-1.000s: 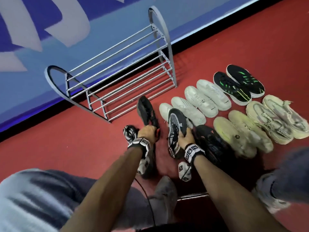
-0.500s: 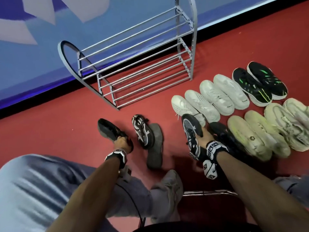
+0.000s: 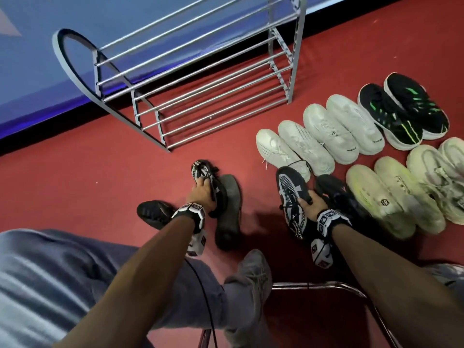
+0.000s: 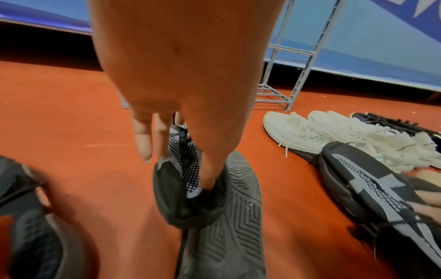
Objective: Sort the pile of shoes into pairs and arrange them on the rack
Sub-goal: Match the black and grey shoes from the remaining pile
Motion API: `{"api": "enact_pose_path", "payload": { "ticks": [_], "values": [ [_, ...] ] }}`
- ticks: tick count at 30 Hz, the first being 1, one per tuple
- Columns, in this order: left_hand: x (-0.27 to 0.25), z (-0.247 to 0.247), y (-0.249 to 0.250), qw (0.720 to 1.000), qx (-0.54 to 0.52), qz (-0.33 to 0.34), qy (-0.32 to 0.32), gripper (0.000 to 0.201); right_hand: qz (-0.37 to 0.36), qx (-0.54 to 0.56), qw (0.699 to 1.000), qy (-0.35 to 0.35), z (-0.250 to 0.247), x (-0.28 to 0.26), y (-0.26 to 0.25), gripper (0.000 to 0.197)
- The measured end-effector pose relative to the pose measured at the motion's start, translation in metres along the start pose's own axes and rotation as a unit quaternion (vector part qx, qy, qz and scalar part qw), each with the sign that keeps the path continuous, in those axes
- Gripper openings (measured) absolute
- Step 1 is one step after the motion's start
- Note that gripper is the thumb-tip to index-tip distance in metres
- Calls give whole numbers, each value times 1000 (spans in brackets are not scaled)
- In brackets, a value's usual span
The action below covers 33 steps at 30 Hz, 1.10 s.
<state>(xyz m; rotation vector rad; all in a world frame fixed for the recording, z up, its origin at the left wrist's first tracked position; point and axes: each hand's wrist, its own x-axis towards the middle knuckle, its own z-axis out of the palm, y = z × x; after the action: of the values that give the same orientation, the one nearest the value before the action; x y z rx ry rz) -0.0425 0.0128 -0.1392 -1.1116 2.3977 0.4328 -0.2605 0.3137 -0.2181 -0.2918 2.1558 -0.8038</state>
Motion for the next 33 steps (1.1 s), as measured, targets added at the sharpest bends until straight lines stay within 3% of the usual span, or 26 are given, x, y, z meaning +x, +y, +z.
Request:
{"api": "enact_pose_path", "payload": {
  "ticks": [3, 9, 12, 14, 22, 25, 29, 33],
  "values": [
    [13, 14, 1, 998, 0, -27, -61, 103, 8, 0, 1000, 25, 5, 0, 0, 35],
    [36, 6, -8, 995, -9, -73, -73, 136, -15, -5, 999, 50, 10, 1, 4, 29],
    [39, 1, -7, 991, 26, -112, -72, 130, -17, -5, 999, 51, 12, 4, 8, 27],
    [39, -2, -2, 991, 28, -121, -57, 114, -20, 5, 998, 56, 15, 7, 12, 22],
    [40, -29, 12, 998, 18, -58, -33, 51, -22, -3, 998, 60, 13, 5, 11, 23],
    [40, -45, 25, 998, -28, -52, 30, 32, -9, -1, 999, 39, 11, 6, 7, 29],
    [31, -76, 60, 965, -195, -115, 133, 35, 19, 28, 999, 4, 2, 3, 0, 32],
    [63, -50, 66, 910, -343, -176, 149, 71, 12, 41, 999, -20, -3, 3, -1, 36]
  ]
}}
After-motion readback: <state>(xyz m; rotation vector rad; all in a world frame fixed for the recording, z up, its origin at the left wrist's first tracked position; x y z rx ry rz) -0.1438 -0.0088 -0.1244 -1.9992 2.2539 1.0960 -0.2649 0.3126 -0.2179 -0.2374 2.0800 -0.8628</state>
